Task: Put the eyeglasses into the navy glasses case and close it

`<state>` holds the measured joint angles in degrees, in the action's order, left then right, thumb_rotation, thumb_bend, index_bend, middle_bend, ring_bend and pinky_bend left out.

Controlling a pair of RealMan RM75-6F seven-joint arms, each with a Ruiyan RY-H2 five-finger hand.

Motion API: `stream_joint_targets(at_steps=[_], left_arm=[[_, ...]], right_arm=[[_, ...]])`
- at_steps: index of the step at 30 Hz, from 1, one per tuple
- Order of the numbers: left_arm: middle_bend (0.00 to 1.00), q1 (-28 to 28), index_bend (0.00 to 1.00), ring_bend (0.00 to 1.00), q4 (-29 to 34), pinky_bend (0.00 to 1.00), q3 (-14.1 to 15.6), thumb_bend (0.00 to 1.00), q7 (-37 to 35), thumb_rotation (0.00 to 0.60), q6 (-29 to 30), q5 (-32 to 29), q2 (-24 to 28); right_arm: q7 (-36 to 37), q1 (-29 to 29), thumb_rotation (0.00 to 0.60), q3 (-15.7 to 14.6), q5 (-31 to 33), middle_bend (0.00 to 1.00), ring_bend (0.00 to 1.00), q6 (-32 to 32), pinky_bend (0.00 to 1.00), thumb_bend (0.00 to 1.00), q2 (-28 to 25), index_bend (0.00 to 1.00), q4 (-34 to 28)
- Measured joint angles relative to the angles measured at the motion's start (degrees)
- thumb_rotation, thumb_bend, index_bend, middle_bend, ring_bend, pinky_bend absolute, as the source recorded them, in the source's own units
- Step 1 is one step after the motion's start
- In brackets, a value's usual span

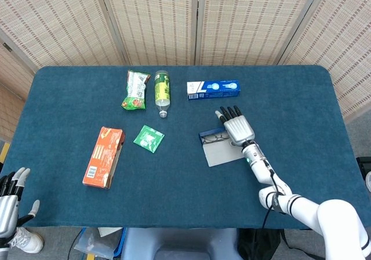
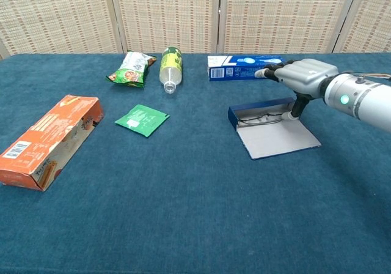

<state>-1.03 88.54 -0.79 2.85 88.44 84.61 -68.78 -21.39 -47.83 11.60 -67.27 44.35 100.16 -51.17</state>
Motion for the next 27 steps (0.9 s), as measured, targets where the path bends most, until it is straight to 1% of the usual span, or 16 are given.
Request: stream_joint_targets(at_steps=[9,16,23,27], left_arm=[[0.00,-0.4,0.00,0.00,-0.4,0.00,0.0,0.36,-0.3,0.600,0.1,-0.4,0.2],[0.00,-0.5,0.00,0.00,-0.7,0.00,-0.1,0.36,-0.6,0.600,0.0,-0.6,0.1],[0.00,-0.5,0.00,0.00,-1.1,0.00,-0.1,0.36,-0.9,0.600,-0.1,-0.6,0.0],[0.00,-0.4,0.00,0.00,-1.0,0.00,-0.2,0.36,-0.9,0.600,-0.1,-0.4,0.0]], right_arm=[[-0.1,-2.4,0.600,1.1,0.8,0.00,0.00,-1.3,0.00,0.23,2.6,0.00,3.6],[-0.4,-3.8,0.600,1.6,1.2,0.00,0.00,-2.0,0.00,0.23,4.0,0.00,5.1],[-0.2,-3.2,0.600,0.9,0.8,0.00,0.00,-1.5,0.00,0.23,3.4,0.00,4.0],[0.3,-2.1,0.600,0.3,0.1,0.00,0.00,-0.3,0.00,0.23,1.7,0.00,1.3]])
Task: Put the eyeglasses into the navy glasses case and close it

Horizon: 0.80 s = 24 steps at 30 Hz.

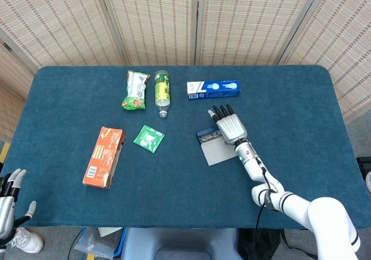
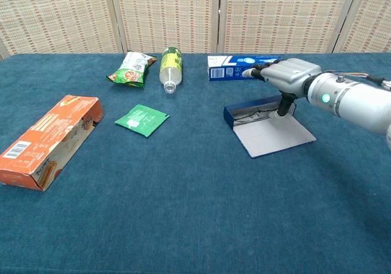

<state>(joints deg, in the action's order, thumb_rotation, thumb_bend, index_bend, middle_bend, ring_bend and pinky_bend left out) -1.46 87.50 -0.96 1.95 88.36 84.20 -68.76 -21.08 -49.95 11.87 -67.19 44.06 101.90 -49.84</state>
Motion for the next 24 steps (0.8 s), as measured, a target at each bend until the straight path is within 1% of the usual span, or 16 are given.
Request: stream_joint_targets(at_steps=[5,7,9,12,15,19,24], left_arm=[[0.00,0.1,0.00,0.00,0.3,0.00,-0.1,0.36,0.1,0.600,0.2,0.4,0.1],[0.00,0.2,0.00,0.00,0.5,0.00,-0.1,0.36,0.2,0.600,0.2,0.5,0.1],[0.00,0.3,0.00,0.00,0.6,0.00,-0.1,0.36,0.2,0.600,0.2,0.7,0.1],[0.00,0.4,0.00,0.00,0.9,0.00,-0.1,0.36,0.5,0.600,0.1,0.8,0.1],[0.00,0.5,0.00,0.00,1.2,0.00,-0.1,0.36,0.7,0.600,0.0,1.1,0.0],[0.00,0.7,0.00,0.00,1.7,0.00,-0.1,0.36,1.2,0.600,-0.1,1.3,0.0],[0.00,0.8,0.00,0.00,2.3,0.00,0.0,0.36,1.5,0.600,0.1,1.5,0.1]], right_arm=[[0.9,2.2,0.600,-1.2,-1.8,0.00,0.00,3.1,0.00,0.23,-3.2,0.00,-5.1],[1.4,3.6,0.600,-2.1,-3.0,0.00,0.00,5.0,0.00,0.23,-5.1,0.00,-7.8],[2.2,5.3,0.600,-3.4,-4.7,0.00,0.00,7.4,0.00,0.23,-6.9,0.00,-10.1],[3.6,7.9,0.600,-5.7,-7.6,0.00,0.00,10.7,0.00,0.23,-8.7,0.00,-11.9],[5.4,10.0,0.600,-7.9,-10.3,0.00,0.00,13.1,0.00,0.22,-9.5,0.00,-11.9],[7.1,11.5,0.600,-9.5,-12.2,0.00,0.00,14.8,0.00,0.21,-9.2,0.00,-10.6],[10.3,12.6,0.600,-10.5,-14.3,0.00,0.00,16.1,0.00,0.21,-6.9,0.00,-5.7]])
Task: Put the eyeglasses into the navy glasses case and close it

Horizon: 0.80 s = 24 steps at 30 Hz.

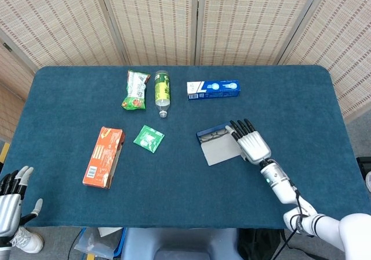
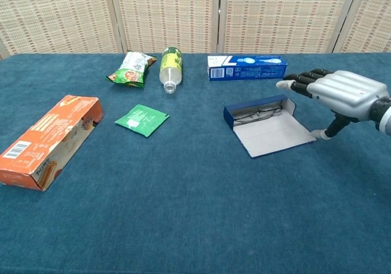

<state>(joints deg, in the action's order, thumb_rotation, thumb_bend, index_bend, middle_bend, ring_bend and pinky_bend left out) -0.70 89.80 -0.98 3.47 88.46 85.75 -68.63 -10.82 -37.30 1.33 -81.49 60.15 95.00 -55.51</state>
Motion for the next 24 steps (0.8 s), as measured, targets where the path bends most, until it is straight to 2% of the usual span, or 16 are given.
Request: stream_joint_targets(at_steps=[7,24], left_arm=[[0.00,-0.3,0.00,0.00,-0.2,0.00,0.2,0.36,0.0,0.600,-0.4,-0.8,0.1],[0.00,-0.3,0.00,0.00,-0.9,0.00,0.2,0.36,-0.6,0.600,-0.6,-1.0,-0.3]], right_arm=[[2.4,0.5,0.600,-0.6,-1.5,0.00,0.00,-0.7,0.00,0.21,3.1,0.00,5.2],[3.8,0.0,0.600,0.2,-2.8,0.00,0.00,-2.5,0.00,0.21,6.2,0.00,10.1]])
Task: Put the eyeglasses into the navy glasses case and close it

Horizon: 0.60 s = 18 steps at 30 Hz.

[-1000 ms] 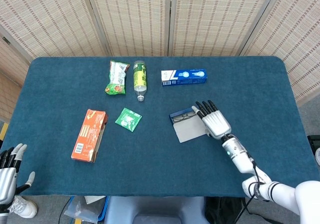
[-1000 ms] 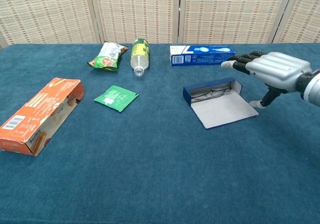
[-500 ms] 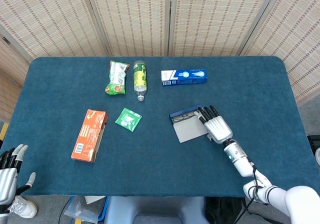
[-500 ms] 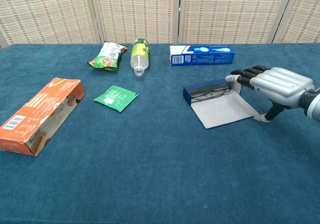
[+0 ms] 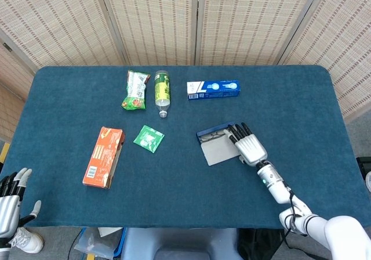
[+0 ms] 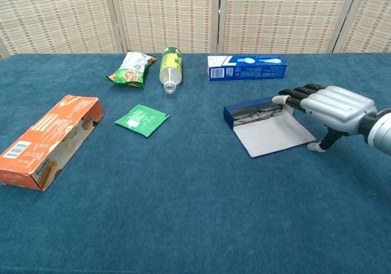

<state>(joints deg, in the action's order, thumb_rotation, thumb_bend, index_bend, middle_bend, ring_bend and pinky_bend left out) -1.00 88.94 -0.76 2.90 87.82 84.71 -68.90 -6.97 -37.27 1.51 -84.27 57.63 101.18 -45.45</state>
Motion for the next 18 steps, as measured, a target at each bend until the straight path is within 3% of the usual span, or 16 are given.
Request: stream_joint_targets(at_steps=[9,18], left_arm=[[0.00,-0.1,0.00,0.00,-0.4,0.00,0.0,0.36,-0.4,0.600,0.2,0.0,0.0],[0.00,-0.3,0.00,0.00,-0.6,0.00,0.0,0.36,-0.5,0.600,0.3,-0.1,0.0]], right_arm=[[1.2,-0.5,0.600,0.7,-0.7,0.00,0.00,0.3,0.00,0.28,1.1,0.00,1.7],[1.3,-1.4,0.600,1.5,-1.1,0.00,0.00,0.4,0.00,0.28,1.0,0.00,1.5]])
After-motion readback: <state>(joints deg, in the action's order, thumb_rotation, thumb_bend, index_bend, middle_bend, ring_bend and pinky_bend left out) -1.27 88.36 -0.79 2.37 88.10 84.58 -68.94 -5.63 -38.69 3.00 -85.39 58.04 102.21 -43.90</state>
